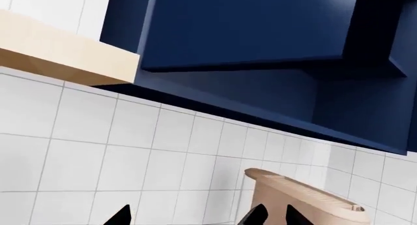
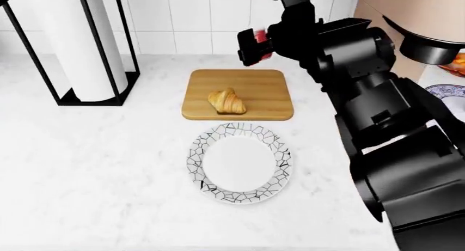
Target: From the different types of pastries on the counter, select a croissant and place it on the cutting board. Then retrieve a jar of jam from the cabinet and place it alongside the croissant on the cutting board.
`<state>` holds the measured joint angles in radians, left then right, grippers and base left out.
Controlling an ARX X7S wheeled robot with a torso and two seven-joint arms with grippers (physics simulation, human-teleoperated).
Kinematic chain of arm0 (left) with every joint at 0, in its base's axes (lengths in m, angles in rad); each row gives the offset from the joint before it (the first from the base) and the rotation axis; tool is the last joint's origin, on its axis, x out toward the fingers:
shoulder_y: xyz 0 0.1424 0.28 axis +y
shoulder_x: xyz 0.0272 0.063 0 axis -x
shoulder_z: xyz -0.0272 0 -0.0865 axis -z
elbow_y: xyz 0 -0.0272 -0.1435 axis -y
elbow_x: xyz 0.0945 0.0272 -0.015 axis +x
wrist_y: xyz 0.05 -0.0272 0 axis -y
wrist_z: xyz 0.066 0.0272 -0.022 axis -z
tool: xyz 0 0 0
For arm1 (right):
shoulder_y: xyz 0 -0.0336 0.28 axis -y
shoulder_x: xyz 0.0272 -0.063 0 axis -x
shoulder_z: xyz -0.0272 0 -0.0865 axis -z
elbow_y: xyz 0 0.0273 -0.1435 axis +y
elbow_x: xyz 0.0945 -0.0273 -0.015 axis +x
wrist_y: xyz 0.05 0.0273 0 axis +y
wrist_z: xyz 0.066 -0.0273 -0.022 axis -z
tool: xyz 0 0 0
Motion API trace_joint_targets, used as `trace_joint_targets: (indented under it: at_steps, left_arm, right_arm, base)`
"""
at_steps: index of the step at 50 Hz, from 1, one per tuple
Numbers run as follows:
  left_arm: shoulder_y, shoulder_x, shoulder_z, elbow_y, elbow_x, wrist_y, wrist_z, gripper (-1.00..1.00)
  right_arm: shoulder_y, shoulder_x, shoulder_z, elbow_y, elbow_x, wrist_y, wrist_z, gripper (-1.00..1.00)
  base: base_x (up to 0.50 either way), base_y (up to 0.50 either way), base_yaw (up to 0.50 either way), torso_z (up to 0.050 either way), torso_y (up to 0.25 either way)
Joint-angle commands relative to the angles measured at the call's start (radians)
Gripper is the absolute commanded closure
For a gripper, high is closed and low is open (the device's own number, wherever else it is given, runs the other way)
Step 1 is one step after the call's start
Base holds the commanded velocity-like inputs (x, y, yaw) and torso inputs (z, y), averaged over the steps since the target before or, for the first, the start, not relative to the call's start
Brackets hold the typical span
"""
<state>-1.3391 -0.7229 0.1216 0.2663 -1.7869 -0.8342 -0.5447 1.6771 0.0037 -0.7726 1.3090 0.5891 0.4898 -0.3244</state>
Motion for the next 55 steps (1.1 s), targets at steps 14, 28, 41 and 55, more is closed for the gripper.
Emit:
trace_joint_targets:
  at_steps: [14, 28, 41, 55]
  left_arm:
    - [0.019, -0.005, 0.013, -0.035, 0.024, 0.001, 0.031, -1.0]
    - [0.037, -0.014, 0.013, -0.037, 0.029, 0.005, 0.032, -1.0]
    - [0.034, -0.014, 0.019, -0.041, 0.027, 0.004, 0.029, -1.0]
    - [0.033, -0.012, 0.025, -0.055, 0.046, 0.008, 0.05, -1.0]
  right_arm:
    - [-0.153, -0.003, -0.073, 0.0, 0.036, -0.186, 0.062, 1.0]
    - [-0.177, -0.003, 0.039, 0.0, -0.072, -0.199, 0.094, 1.0]
    - [-0.181, -0.003, 0.175, 0.0, -0.213, -0.438, 0.102, 1.0]
    - [-0.19, -0.003, 0.097, 0.0, -0.133, -0.444, 0.099, 1.0]
  base:
    - [0.0, 0.0, 0.0, 0.0, 0.001]
    - [0.0, 0.0, 0.0, 0.001, 0.001]
    - [0.0, 0.0, 0.0, 0.0, 0.001]
    - [0.0, 0.0, 0.0, 0.0, 0.001]
